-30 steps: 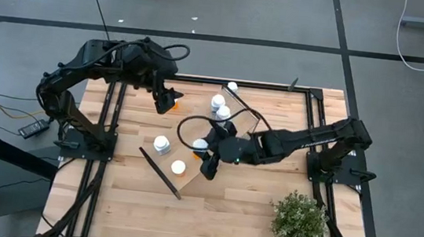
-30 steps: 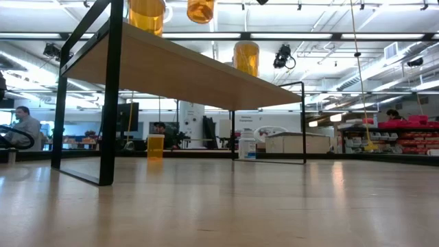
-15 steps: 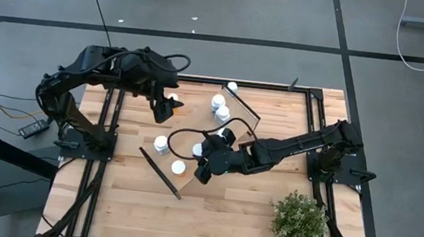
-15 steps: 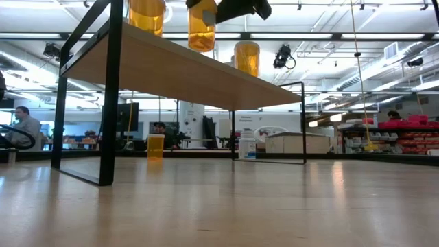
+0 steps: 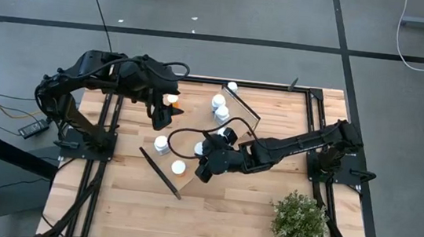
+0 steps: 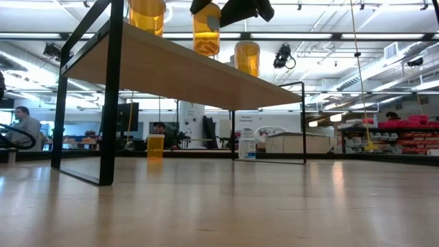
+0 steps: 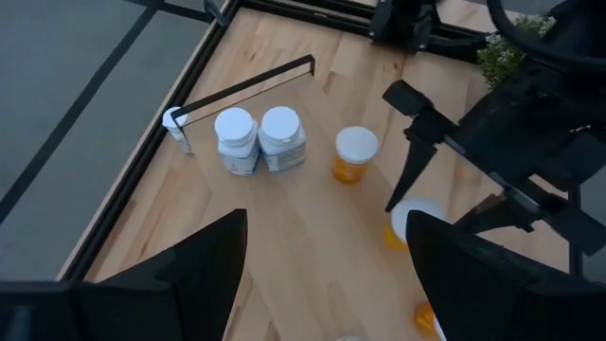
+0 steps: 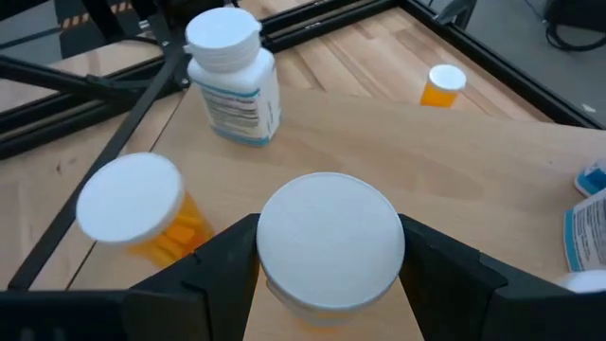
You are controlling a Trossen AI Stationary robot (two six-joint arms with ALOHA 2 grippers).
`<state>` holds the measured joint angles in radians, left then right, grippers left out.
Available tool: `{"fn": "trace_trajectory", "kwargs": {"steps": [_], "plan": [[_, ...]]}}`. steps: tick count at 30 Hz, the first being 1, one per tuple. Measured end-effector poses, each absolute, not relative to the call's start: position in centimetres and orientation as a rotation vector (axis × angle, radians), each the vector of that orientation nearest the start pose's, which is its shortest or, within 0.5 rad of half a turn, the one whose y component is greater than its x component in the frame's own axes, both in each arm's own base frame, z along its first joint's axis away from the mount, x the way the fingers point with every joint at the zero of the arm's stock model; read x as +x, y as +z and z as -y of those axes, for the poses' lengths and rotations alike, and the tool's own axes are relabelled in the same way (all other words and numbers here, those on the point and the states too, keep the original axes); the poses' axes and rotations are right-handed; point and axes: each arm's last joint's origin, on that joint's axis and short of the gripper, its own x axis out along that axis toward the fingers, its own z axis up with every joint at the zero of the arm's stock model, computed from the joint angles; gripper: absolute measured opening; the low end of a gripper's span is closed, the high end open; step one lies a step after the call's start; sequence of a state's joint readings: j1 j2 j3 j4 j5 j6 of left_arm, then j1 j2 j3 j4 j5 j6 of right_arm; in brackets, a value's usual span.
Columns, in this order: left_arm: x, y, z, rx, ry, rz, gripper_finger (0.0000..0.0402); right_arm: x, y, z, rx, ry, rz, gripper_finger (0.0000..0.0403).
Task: Pick and place medicine bottles onto shelf by color
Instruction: Put the orange pill bottle on the shelf
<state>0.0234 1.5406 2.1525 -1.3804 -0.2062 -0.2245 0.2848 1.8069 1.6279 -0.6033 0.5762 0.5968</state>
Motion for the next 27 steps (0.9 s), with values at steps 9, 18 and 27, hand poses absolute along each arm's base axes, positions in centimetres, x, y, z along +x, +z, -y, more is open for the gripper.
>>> {"fn": "trace_trajectory", "kwargs": {"steps": [9, 18, 27], "plan": [[24.7, 49.1, -0.8, -0.141, 0.290, -0.737, 0.0293, 38.7, 31.1, -9.7, 0.249, -0.465, -0.604, 0.0260], [24.7, 49.0, 0.0, -0.130, 0.259, -0.740, 0.0293, 38.6, 30.6, -9.6, 0.274, -0.490, -0.601, 0.0276], [24.7, 49.0, 0.1, -0.126, 0.256, -0.741, 0.0293, 38.5, 30.9, -9.6, 0.297, -0.493, -0.588, 0.0276]]}}
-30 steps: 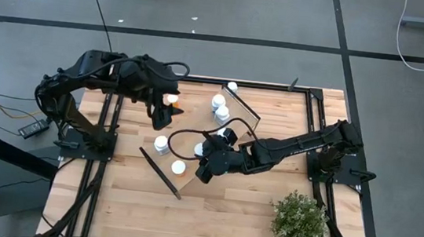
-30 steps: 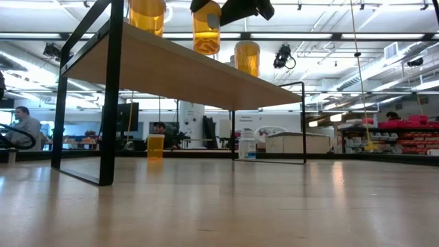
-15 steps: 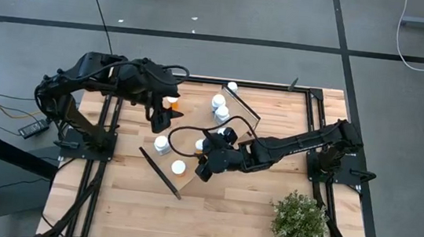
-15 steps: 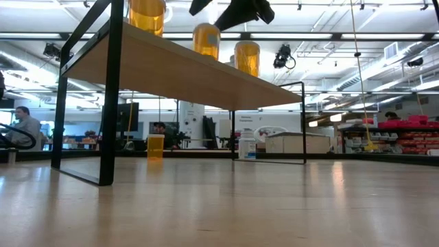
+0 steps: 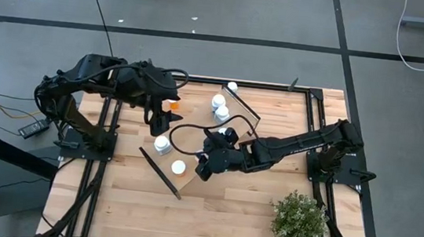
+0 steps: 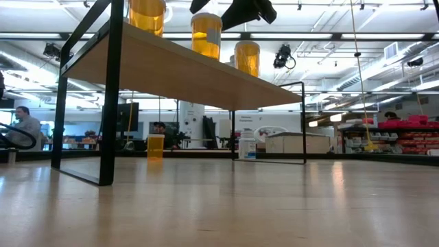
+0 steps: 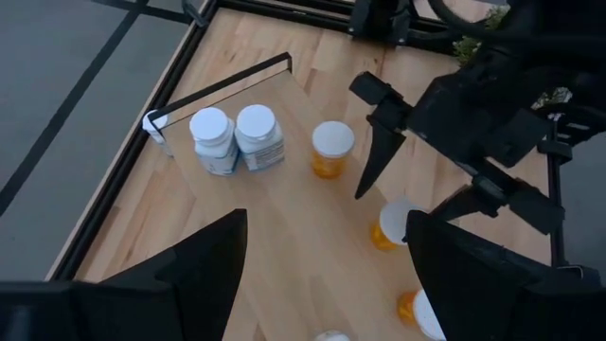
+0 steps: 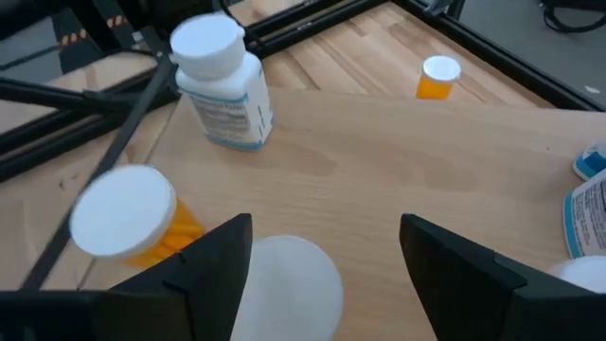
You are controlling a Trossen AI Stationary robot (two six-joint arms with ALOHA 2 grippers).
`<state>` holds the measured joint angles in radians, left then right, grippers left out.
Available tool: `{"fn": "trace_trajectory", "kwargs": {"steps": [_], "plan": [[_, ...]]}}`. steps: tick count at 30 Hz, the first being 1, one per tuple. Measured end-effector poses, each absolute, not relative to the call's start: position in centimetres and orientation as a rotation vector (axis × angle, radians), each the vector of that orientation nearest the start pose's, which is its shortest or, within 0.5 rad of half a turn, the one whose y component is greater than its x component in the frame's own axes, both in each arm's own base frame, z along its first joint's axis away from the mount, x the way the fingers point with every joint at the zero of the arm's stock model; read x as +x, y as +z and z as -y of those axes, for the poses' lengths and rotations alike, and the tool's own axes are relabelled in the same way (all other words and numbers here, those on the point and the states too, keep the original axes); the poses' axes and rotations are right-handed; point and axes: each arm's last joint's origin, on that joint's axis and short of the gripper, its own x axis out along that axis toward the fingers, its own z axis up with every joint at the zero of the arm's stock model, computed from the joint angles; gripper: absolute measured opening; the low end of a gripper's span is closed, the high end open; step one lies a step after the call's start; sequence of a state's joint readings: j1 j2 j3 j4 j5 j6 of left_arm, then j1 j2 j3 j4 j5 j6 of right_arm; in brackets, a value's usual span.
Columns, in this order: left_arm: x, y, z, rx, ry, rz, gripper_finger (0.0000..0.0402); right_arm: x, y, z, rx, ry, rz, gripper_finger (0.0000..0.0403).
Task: Pick and place medicine bottles onto shelf by color
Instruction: Put the orange pill bottle on the shelf
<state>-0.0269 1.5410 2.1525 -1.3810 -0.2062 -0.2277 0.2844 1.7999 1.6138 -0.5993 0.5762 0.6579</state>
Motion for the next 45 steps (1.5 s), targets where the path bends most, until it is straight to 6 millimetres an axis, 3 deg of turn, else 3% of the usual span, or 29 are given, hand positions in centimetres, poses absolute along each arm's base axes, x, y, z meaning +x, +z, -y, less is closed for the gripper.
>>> {"fn": "trace_trajectory", "kwargs": {"steps": [8, 15, 22, 31, 38, 45], "plan": [[24.7, 49.0, 0.1, -0.135, 0.260, -0.740, 0.0293, 38.5, 31.2, -9.7, 0.305, -0.473, -0.592, 0.0276], [24.7, 49.0, 0.1, -0.144, 0.263, -0.739, 0.0293, 38.7, 35.6, -10.0, 0.387, -0.403, -0.494, 0.0276], [24.7, 49.0, 0.1, -0.148, 0.267, -0.737, 0.0293, 37.7, 38.1, -12.4, 0.410, -0.262, -0.495, 0.0276], [24.8, 49.1, 0.1, -0.148, 0.266, -0.727, 0.0293, 36.7, 34.3, -14.6, 0.410, -0.203, -0.681, 0.0276], [25.0, 49.2, 0.1, -0.137, 0.260, -0.710, 0.0293, 37.2, 30.5, -14.5, 0.450, -0.168, -0.709, 0.0276], [25.0, 49.2, 0.1, -0.133, 0.258, -0.711, 0.0293, 37.9, 29.6, -13.3, 0.457, -0.176, -0.674, 0.0276]]}}
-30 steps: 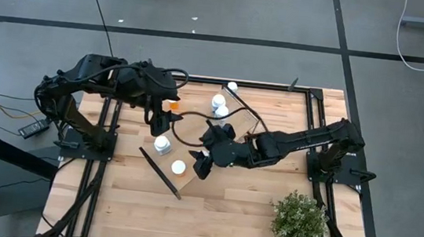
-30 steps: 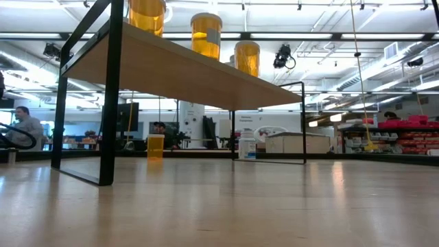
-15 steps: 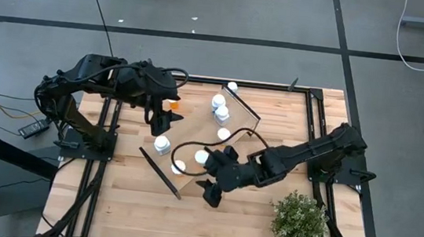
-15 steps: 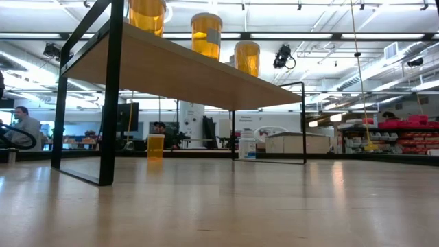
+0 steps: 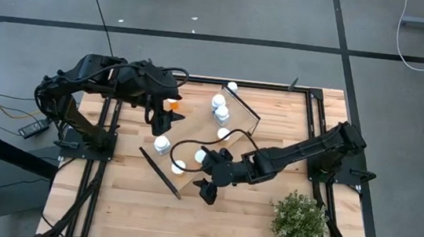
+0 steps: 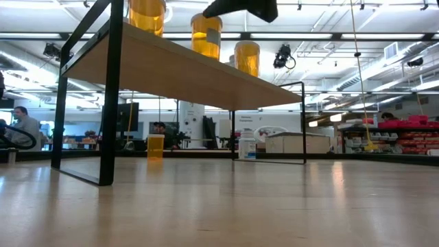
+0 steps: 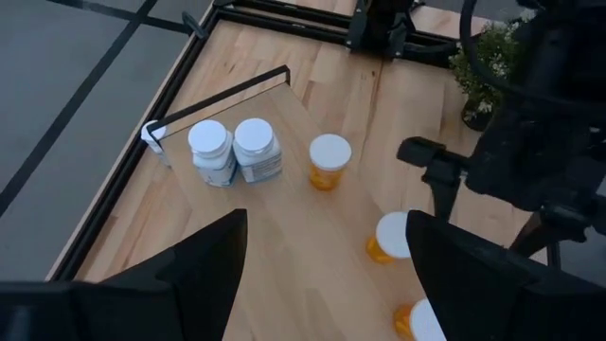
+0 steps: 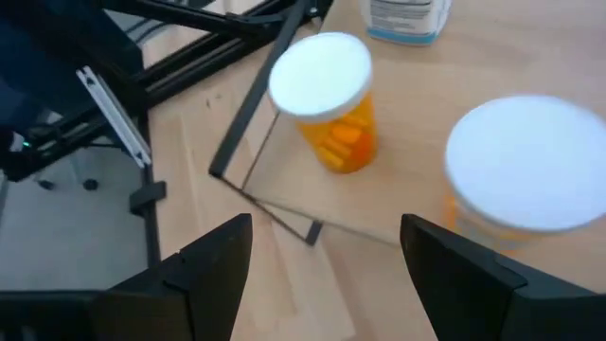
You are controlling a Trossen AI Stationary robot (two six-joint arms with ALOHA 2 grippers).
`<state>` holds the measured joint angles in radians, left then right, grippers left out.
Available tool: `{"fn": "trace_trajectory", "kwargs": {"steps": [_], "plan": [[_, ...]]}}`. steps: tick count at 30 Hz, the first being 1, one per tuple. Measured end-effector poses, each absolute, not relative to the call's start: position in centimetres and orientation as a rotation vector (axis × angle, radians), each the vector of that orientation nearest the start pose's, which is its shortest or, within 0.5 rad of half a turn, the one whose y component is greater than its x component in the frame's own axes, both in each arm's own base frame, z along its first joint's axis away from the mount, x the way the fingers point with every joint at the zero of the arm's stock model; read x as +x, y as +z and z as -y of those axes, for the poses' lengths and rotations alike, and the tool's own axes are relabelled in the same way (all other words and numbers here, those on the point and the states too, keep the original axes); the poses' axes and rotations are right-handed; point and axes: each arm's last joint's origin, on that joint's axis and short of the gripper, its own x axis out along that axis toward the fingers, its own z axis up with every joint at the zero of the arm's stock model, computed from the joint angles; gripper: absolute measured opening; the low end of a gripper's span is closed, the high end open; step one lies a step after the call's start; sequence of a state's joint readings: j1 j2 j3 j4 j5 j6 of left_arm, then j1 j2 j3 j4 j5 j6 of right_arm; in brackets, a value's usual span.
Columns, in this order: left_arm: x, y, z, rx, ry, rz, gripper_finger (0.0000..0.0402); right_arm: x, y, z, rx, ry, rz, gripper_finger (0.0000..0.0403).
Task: Pick and place medicine bottles onto shelf by color
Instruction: Put the orange pill bottle on the shelf, then adjust the white pill bottle on the shelf
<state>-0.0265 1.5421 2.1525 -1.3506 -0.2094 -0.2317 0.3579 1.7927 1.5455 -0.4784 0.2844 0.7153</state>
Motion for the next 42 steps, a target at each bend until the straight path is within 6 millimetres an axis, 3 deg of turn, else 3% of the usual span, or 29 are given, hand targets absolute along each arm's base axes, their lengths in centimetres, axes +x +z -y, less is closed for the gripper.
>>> {"fn": "trace_trajectory", "kwargs": {"steps": [10, 20, 25, 33, 42], "plan": [[25.0, 49.2, 0.1, -0.152, 0.265, -0.709, 0.0293, 38.8, 29.6, -10.5, 0.437, -0.235, -0.663, 0.0276], [24.9, 49.1, 0.1, -0.150, 0.267, -0.725, 0.0293, 38.6, 29.6, -11.2, 0.483, -0.172, -0.695, 0.0276], [24.9, 49.1, 0.1, -0.149, 0.267, -0.726, 0.0293, 38.3, 31.2, -11.7, 0.486, -0.148, -0.728, 0.0276], [24.9, 49.1, 0.1, -0.141, 0.263, -0.725, 0.0293, 36.0, 32.4, -9.9, 0.379, -0.396, -0.925, 0.0276], [24.9, 49.1, 0.1, -0.149, 0.267, -0.724, 0.0293, 36.0, 32.7, -9.1, 0.442, -0.404, -0.927, 0.0276]]}}
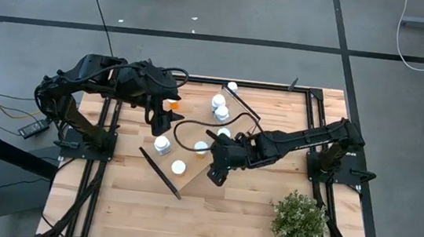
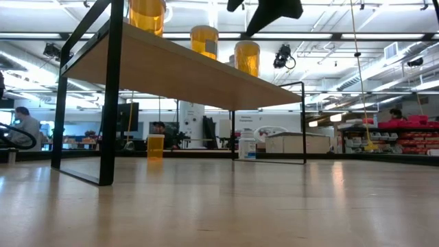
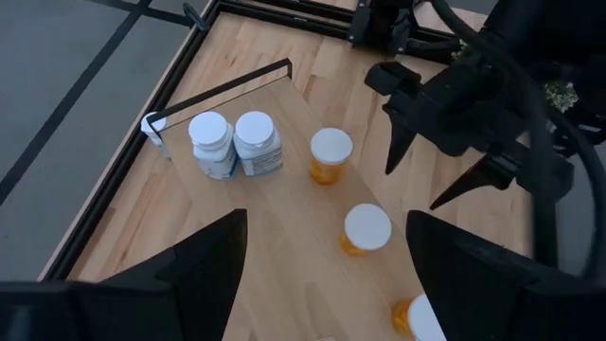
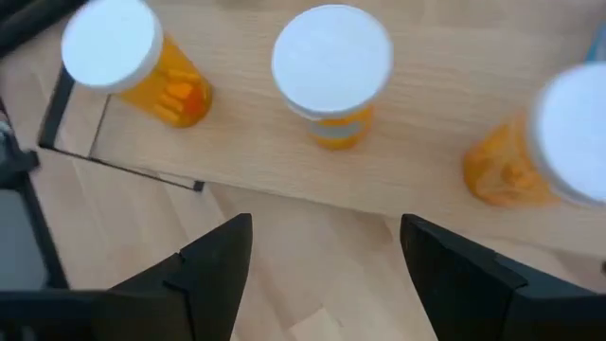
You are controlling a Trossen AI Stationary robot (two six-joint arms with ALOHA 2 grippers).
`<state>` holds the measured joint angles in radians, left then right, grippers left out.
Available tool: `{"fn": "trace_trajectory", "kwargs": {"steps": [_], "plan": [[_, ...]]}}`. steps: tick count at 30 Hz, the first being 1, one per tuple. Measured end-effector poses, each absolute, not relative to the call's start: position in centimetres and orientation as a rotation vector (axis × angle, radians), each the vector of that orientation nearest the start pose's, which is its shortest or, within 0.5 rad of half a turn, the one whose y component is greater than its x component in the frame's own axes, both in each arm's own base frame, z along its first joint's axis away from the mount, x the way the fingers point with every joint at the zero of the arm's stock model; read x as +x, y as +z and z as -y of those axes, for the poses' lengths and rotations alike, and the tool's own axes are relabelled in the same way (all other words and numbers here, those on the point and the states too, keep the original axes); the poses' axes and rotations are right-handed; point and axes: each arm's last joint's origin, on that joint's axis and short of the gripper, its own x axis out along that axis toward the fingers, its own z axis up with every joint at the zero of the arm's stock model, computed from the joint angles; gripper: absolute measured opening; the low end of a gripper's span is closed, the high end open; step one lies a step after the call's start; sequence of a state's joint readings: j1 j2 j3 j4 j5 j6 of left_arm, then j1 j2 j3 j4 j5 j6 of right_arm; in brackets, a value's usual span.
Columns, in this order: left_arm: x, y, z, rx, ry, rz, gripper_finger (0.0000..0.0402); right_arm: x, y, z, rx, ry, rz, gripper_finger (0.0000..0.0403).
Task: Pick and place medicine bottles onto shelf by color
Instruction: Adjust the white pill bottle on the shelf
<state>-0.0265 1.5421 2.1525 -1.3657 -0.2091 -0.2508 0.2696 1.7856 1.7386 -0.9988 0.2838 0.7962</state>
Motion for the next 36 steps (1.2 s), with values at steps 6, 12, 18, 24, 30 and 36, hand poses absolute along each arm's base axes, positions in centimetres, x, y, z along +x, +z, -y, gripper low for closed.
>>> {"fn": "trace_trajectory", "kwargs": {"steps": [6, 12, 18, 24, 30, 36], "plan": [[24.7, 49.0, 0.1, -0.157, 0.274, -0.746, 0.0293, 35.4, 35.8, -7.8, 0.573, -0.429, -0.892, 0.0276], [25.0, 49.1, -0.3, -0.133, 0.272, -0.728, 0.0293, 34.7, 40.3, -4.4, 0.452, -0.561, -0.753, 0.0276], [25.0, 49.1, -1.9, -0.130, 0.337, -0.718, 0.0293, 34.2, 41.5, 1.5, 0.467, -0.673, -0.760, 0.0276], [24.8, 49.1, -3.2, -0.189, 0.402, -0.706, 0.0293, 34.0, 40.8, 5.9, 0.526, -0.613, -0.854, 0.0276], [24.7, 49.1, -3.8, -0.188, 0.437, -0.705, 0.0293, 33.7, 40.9, 8.0, 0.520, -0.566, -0.865, 0.0278], [24.7, 49.2, -5.4, -0.181, 0.515, -0.690, 0.0293, 34.4, 39.8, 8.5, 0.556, -0.517, -0.861, 0.0300]]}}
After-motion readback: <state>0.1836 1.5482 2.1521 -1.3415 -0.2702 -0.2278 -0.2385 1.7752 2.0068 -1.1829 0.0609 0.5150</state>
